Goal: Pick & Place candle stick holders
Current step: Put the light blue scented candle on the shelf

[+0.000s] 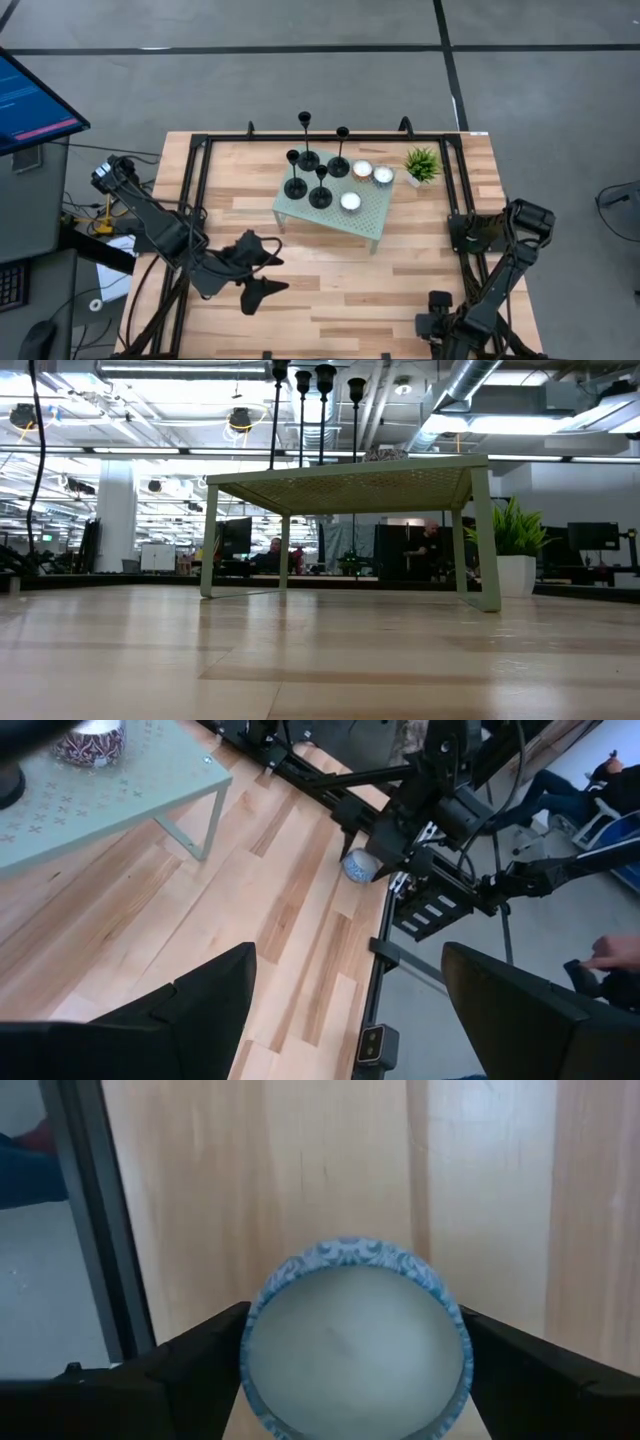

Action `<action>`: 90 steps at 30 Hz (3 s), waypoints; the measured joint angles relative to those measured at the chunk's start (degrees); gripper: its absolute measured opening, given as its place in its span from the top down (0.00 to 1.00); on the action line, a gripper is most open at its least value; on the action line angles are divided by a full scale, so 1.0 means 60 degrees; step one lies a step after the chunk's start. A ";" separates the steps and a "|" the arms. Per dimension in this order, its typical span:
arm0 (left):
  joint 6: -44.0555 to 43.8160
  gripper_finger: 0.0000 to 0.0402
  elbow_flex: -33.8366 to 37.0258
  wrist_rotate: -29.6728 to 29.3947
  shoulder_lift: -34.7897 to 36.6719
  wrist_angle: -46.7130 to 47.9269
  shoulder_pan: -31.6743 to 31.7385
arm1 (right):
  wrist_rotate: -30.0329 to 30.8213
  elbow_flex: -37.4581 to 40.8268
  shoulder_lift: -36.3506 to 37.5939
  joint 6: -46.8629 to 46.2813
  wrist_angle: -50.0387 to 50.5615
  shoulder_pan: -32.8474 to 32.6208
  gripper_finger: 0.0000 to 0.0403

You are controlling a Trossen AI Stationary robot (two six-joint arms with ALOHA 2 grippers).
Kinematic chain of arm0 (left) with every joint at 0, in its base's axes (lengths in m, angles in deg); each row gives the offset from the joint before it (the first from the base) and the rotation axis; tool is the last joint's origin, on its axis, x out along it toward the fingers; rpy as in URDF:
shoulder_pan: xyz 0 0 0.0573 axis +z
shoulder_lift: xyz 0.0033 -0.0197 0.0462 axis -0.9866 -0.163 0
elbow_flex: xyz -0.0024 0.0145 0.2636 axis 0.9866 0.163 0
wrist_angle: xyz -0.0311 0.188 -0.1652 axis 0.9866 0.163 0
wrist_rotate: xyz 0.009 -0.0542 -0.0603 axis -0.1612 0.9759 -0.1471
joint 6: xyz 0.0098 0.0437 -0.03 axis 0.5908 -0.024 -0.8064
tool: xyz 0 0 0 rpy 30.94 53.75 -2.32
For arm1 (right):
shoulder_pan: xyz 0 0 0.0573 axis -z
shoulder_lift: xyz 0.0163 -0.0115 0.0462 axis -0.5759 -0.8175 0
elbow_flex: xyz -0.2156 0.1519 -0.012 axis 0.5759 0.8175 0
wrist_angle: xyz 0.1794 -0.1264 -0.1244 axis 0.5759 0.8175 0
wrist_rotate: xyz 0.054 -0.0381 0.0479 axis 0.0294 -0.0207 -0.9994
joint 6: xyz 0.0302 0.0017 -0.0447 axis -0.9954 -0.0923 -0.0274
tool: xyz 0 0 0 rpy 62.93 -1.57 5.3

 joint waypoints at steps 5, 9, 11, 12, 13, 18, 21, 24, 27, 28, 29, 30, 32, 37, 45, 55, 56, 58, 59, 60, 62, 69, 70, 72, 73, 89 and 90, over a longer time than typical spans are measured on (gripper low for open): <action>-0.0036 0.20 0.0000 0.0000 0.0205 -0.0003 0.0000 | -0.0002 0.0000 0.0007 0.0004 -0.0015 0.0108 0.29; -0.0034 0.20 0.0000 -0.0003 0.0331 -0.0004 0.0000 | -0.0156 -0.0010 0.0021 0.0051 -0.0022 0.0217 0.30; -0.0024 0.20 0.0000 -0.0004 0.0381 -0.0002 0.0000 | -0.0227 -0.0028 0.0111 0.0114 0.0043 0.0303 0.30; -0.0021 0.20 0.0000 -0.0001 0.0395 -0.0006 0.0000 | -0.0234 -0.0044 0.0223 0.0205 0.0082 0.0371 0.30; -0.0021 0.20 0.0000 -0.0010 0.0403 -0.0022 0.0001 | -0.0234 -0.0079 0.0392 0.0352 0.0119 0.0449 0.30; -0.0007 0.20 0.0000 -0.0085 0.0432 -0.0021 0.0000 | 0.0002 -0.0275 0.1644 0.1158 0.1155 0.1095 0.28; -0.0004 0.20 0.0000 -0.0111 0.0432 -0.0020 0.0000 | 0.0416 -0.0380 0.2624 0.1693 0.2059 0.1713 0.28; -0.0004 0.20 0.0000 -0.0113 0.0432 -0.0025 0.0000 | 0.0845 -0.0428 0.3593 0.2274 0.3039 0.2548 0.27; -0.0004 0.20 0.0000 -0.0113 0.0432 -0.0033 0.0000 | 0.1190 -0.0530 0.4509 0.2928 0.3609 0.3692 0.27; -0.0004 0.20 0.0000 -0.0113 0.0432 -0.0031 0.0000 | 0.1200 -0.0539 0.4781 0.3155 0.3785 0.4128 0.27; -0.0004 0.20 0.0000 -0.0113 0.0432 -0.0033 0.0000 | 0.1155 -0.0539 0.5012 0.3387 0.3923 0.4594 0.27; -0.0004 0.20 0.0000 -0.0113 0.0432 -0.0033 0.0000 | 0.1073 -0.0541 0.5212 0.3639 0.3948 0.5068 0.27; -0.0004 0.20 0.0000 -0.0113 0.0432 -0.0033 0.0000 | 0.0979 -0.0550 0.5561 0.4131 0.3946 0.5976 0.27; -0.0004 0.20 0.0000 -0.0113 0.0434 -0.0040 0.0000 | 0.0728 -0.0550 0.6090 0.5647 0.3712 0.7818 0.27; -0.0004 0.20 0.0000 -0.0113 0.0461 -0.0080 0.0000 | -0.0257 -0.0627 0.5997 0.7055 0.3000 0.9736 0.27; -0.0004 0.20 0.0000 -0.0113 0.0461 -0.0078 -0.0001 | -0.0477 -0.2071 0.4119 0.8188 0.3381 1.0300 0.27; -0.0004 0.20 0.0000 -0.0113 0.0461 -0.0076 -0.0004 | -0.0476 -0.2184 0.3904 0.8239 0.3591 1.0330 0.27; -0.0004 0.20 0.0000 -0.0113 0.0461 -0.0080 -0.0004 | -0.0466 -0.2348 0.3504 0.8350 0.3888 1.0376 0.27; -0.0004 0.20 0.0000 -0.0113 0.0461 -0.0076 -0.0004 | -0.0458 -0.2424 0.3337 0.8364 0.3963 1.0403 0.27; -0.0004 0.20 0.0000 -0.0113 0.0461 -0.0076 -0.0004 | -0.0440 -0.2486 0.3201 0.8364 0.4035 1.0435 0.27; -0.0004 0.20 0.0000 -0.0113 0.0461 -0.0080 -0.0004 | -0.0349 -0.2652 0.2964 0.8367 0.4128 1.0480 0.27; 0.0069 0.20 0.0000 -0.0113 0.0461 -0.0080 -0.0004 | 0.0054 -0.3390 0.2688 0.8593 0.4321 1.0683 0.27; 0.0069 0.20 0.0000 -0.0113 0.0461 -0.0080 0.0000 | 0.0065 -0.3470 0.2699 0.8608 0.4282 1.0745 0.27; 0.0072 0.20 0.0000 -0.0113 0.0461 -0.0080 -0.0004 | 0.0064 -0.3519 0.2696 0.8608 0.4303 1.0866 0.27; 0.0069 0.20 0.0000 -0.0113 0.0461 -0.0080 -0.0004 | 0.0066 -0.3519 0.2692 0.8608 0.4338 1.0913 0.27; 0.0073 0.20 0.0000 -0.0109 0.0461 -0.0073 -0.0004 | 0.0199 -0.3526 0.2688 0.8419 0.4453 1.0852 0.27; 0.0073 0.20 0.0000 -0.0109 0.0461 -0.0073 -0.0004 | 0.0306 -0.3526 0.2688 0.8419 0.4443 1.0852 0.27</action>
